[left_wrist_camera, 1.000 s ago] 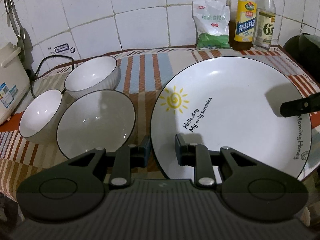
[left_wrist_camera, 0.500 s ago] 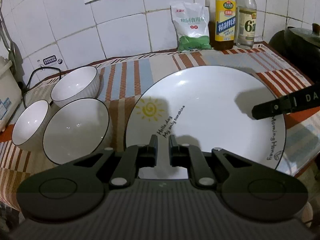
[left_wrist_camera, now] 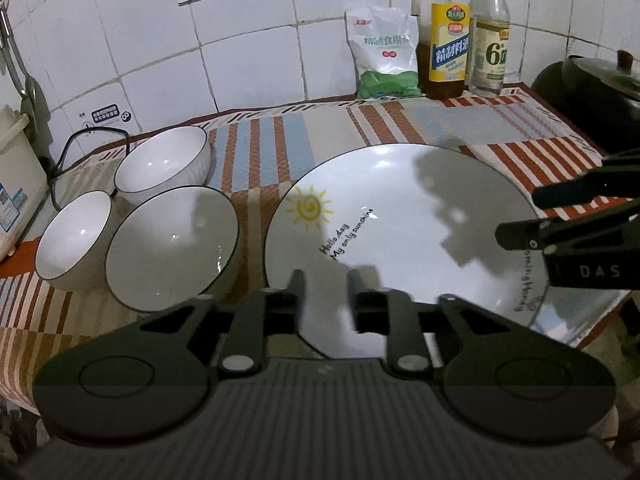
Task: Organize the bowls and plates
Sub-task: 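Carry the sun-print plate over the stacked blue and bunny plates with the right tool, then lower the sun-print plate onto the plate stack and open the right tool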
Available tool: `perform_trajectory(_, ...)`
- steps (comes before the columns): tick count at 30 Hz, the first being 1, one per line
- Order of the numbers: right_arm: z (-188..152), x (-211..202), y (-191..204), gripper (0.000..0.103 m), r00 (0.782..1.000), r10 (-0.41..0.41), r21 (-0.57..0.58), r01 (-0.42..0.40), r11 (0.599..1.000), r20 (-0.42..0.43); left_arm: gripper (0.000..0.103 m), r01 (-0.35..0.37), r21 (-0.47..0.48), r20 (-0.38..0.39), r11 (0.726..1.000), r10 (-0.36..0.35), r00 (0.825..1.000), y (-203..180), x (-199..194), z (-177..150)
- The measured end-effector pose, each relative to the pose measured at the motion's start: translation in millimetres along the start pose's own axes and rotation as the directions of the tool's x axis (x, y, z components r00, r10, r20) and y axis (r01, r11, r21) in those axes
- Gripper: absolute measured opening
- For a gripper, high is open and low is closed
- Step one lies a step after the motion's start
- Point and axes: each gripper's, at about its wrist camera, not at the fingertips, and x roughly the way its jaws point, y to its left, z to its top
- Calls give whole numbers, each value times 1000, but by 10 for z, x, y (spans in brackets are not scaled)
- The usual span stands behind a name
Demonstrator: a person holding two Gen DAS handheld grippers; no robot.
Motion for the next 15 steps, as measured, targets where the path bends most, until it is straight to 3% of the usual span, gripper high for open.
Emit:
perform_trajectory(3, 4, -160, 45, 56, 1000, 10, 5, -10, 1000, 10, 50, 8, -1, -3, 1000, -8, 1000, 56, -106, -27)
perform_trajectory(5, -4, -289, 111, 63, 1000, 14, 1, -14, 1000, 19, 54, 16, 4, -9, 1000, -16, 1000, 99, -193, -43)
perform_trajectory(15, -105, -928, 476, 80, 998, 1, 1, -1, 1000, 57, 76, 21, 30, 40, 999, -22, 999, 368, -800, -152)
